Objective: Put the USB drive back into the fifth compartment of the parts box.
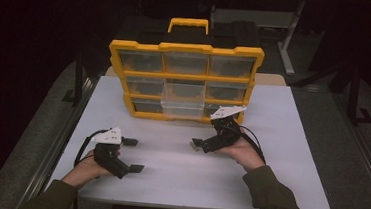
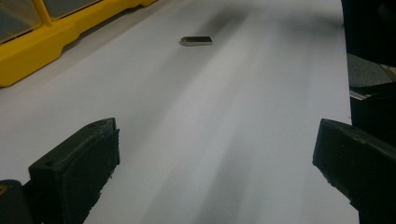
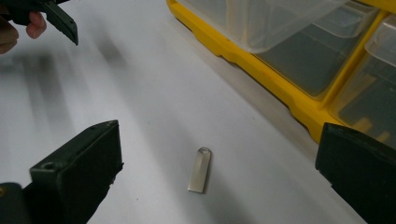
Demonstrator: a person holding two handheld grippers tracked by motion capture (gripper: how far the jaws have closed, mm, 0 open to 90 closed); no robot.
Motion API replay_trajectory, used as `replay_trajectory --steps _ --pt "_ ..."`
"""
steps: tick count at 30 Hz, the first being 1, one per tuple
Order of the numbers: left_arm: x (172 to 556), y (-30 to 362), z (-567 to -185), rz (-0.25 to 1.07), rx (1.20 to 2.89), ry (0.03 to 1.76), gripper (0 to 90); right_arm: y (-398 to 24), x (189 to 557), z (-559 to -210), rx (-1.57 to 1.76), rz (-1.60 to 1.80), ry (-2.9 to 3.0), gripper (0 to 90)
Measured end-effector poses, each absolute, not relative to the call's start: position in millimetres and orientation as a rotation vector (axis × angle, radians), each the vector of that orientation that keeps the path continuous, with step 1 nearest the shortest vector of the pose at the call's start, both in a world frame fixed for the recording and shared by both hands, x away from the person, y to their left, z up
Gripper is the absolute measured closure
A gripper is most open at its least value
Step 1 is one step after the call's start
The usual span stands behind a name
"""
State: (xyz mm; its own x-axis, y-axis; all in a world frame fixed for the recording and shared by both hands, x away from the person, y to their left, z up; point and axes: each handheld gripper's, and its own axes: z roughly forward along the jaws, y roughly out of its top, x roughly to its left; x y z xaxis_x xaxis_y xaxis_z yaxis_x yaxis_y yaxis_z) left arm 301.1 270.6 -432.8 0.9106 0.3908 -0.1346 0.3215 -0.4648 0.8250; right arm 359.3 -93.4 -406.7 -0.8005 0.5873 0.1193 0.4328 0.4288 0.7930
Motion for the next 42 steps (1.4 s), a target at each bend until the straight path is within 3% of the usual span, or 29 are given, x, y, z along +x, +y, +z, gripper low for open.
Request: replay_trajectory --steps 42 --pt "300 271 -431 0.104 2.082 0.505 0.0 -78 366 -430 0.892 1.293 2.531 0.1"
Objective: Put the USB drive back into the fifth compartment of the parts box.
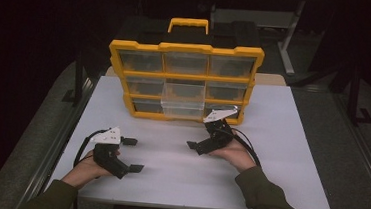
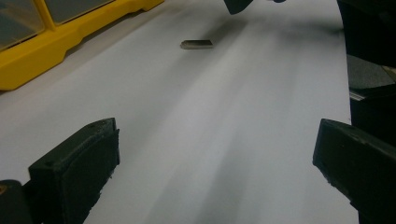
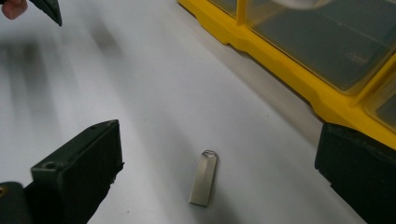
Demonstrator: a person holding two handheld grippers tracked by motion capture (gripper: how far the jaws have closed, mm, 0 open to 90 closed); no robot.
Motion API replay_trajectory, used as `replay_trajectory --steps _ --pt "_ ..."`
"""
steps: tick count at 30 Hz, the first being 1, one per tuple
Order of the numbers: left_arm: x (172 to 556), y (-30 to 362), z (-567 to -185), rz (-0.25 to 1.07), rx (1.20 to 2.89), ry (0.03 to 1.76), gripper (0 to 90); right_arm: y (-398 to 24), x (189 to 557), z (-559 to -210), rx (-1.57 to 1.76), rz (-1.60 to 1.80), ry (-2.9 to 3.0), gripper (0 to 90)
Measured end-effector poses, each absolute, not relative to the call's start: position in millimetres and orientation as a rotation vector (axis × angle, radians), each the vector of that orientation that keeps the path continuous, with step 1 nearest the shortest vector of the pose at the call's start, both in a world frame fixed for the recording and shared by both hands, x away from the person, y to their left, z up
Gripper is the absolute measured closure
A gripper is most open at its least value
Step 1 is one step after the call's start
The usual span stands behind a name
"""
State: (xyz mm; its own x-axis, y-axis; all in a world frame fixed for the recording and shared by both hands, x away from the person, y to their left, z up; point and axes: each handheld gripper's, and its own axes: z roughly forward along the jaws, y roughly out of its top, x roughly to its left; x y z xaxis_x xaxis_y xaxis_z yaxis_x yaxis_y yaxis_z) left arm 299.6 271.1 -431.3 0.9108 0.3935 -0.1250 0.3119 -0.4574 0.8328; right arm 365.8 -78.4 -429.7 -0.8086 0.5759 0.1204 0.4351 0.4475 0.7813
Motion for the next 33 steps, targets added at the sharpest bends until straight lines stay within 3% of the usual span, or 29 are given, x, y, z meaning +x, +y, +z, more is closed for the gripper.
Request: replay_trajectory --steps 21,33 --pt "299 270 -432 0.109 2.088 0.502 0.0 -74 368 -449 0.897 1.222 2.574 0.4" --pt "299 271 -433 0.107 2.09 0.499 0.0 -75 369 -454 0.897 1.207 2.592 10.1"
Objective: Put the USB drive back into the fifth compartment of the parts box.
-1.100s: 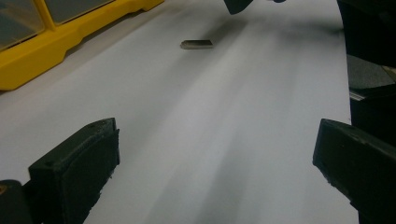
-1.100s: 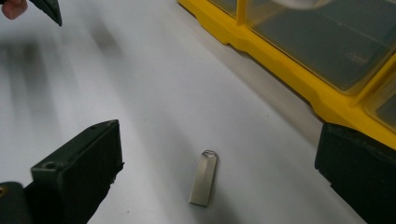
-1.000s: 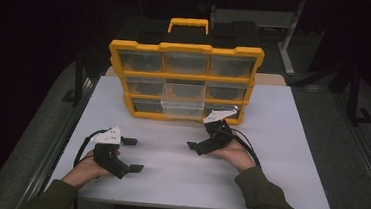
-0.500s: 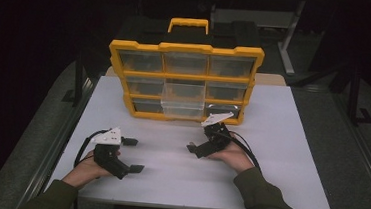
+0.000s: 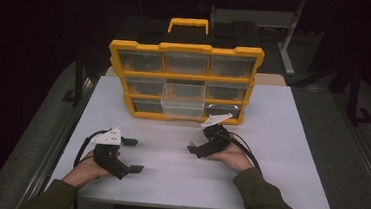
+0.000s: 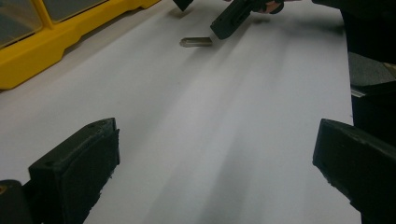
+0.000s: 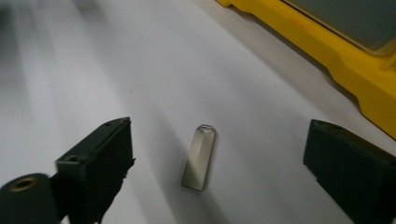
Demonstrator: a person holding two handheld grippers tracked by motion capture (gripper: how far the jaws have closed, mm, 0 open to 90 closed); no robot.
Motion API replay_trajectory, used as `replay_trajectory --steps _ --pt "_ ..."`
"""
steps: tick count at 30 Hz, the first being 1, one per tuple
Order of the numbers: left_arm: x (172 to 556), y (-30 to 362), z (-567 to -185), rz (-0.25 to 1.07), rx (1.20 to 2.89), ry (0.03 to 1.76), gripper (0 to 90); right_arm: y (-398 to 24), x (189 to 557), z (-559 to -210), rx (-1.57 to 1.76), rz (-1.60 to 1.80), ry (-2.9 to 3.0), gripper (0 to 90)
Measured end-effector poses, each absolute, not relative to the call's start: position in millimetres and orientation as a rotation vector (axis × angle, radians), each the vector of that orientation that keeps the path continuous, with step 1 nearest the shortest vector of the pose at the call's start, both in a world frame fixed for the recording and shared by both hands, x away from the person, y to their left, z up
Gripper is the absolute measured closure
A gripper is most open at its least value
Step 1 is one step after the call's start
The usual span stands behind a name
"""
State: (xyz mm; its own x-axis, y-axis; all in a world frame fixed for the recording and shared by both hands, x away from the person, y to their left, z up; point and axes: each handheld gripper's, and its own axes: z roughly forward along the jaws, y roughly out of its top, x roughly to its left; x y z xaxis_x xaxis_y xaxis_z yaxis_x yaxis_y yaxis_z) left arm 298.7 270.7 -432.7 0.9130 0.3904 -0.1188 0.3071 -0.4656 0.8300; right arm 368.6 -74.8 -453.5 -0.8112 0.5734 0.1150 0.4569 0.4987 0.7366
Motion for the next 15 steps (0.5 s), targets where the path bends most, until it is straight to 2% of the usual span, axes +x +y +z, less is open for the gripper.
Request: replay_trajectory --steps 6,7,8,12,14,15 --pt "298.6 271.3 -432.4 0.107 2.088 0.499 0.0 -73.9 368.3 -453.8 0.892 1.202 2.604 14.9" --pt "298.6 271.3 -432.4 0.107 2.088 0.499 0.0 -73.9 368.3 -453.8 0.892 1.202 2.604 16.8" --pt "298.6 271.3 -432.0 0.106 2.087 0.499 0.0 -73.7 368.2 -453.6 0.892 1.207 2.616 22.5" --pt "298.3 271.3 -431.7 0.105 2.085 0.499 0.0 -73.5 368.3 -454.4 0.89 1.197 2.628 29.4" --pt "298.3 271.3 -431.7 0.105 2.085 0.499 0.0 -73.6 368.5 -454.6 0.888 1.195 2.631 29.4" --pt "298.2 271.3 -431.4 0.104 2.085 0.499 0.0 -73.8 368.5 -454.8 0.883 1.194 2.64 34.9"
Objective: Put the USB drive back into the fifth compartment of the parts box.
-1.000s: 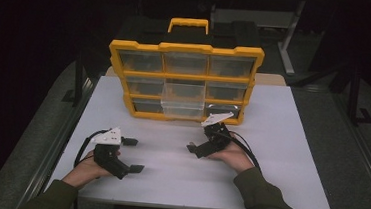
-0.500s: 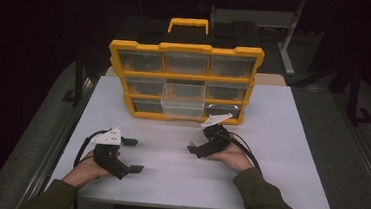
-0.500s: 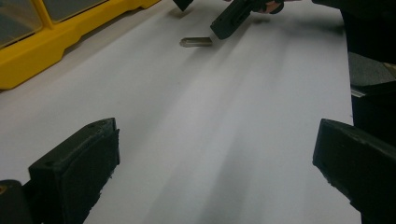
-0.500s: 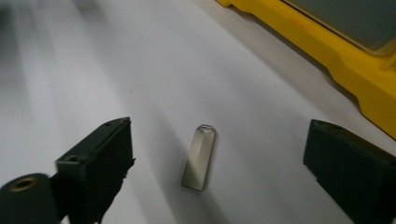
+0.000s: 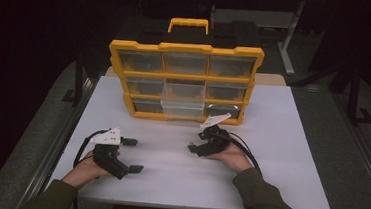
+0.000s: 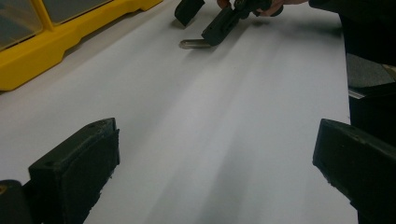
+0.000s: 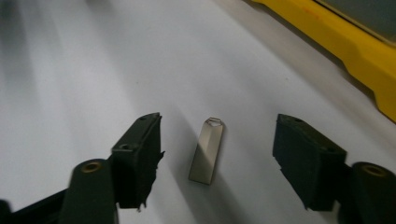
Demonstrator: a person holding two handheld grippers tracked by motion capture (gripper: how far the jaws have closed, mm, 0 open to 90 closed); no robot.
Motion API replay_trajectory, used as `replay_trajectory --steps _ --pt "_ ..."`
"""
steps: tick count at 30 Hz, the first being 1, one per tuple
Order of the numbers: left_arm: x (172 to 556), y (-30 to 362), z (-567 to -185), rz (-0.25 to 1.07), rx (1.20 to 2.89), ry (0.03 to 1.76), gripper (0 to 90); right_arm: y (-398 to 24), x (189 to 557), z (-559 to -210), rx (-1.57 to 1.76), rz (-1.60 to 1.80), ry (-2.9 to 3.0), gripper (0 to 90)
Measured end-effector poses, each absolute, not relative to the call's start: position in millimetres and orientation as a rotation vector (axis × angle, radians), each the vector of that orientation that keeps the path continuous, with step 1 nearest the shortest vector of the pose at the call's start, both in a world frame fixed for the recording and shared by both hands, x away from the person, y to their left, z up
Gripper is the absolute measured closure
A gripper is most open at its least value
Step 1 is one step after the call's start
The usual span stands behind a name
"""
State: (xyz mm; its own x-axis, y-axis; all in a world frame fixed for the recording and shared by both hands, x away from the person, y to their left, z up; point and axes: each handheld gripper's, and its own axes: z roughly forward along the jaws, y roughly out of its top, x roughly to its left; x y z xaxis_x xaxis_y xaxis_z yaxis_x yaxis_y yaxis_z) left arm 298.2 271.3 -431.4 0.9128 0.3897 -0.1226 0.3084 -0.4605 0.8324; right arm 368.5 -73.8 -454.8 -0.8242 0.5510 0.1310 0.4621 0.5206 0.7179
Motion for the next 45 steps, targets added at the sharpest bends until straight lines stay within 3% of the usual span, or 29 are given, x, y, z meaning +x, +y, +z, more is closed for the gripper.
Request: replay_trajectory --steps 10,24,45 --pt "298.7 272.1 -431.7 0.1 2.088 0.502 0.0 -70.9 367.3 -456.8 0.849 1.164 2.672 56.4" --pt "298.6 271.9 -431.4 0.099 2.084 0.502 0.0 -69.3 365.4 -457.2 0.815 1.14 2.677 74.8" --pt "298.4 271.8 -431.2 0.101 2.082 0.496 0.0 -68.0 363.4 -452.5 0.802 1.089 2.697 77.8"
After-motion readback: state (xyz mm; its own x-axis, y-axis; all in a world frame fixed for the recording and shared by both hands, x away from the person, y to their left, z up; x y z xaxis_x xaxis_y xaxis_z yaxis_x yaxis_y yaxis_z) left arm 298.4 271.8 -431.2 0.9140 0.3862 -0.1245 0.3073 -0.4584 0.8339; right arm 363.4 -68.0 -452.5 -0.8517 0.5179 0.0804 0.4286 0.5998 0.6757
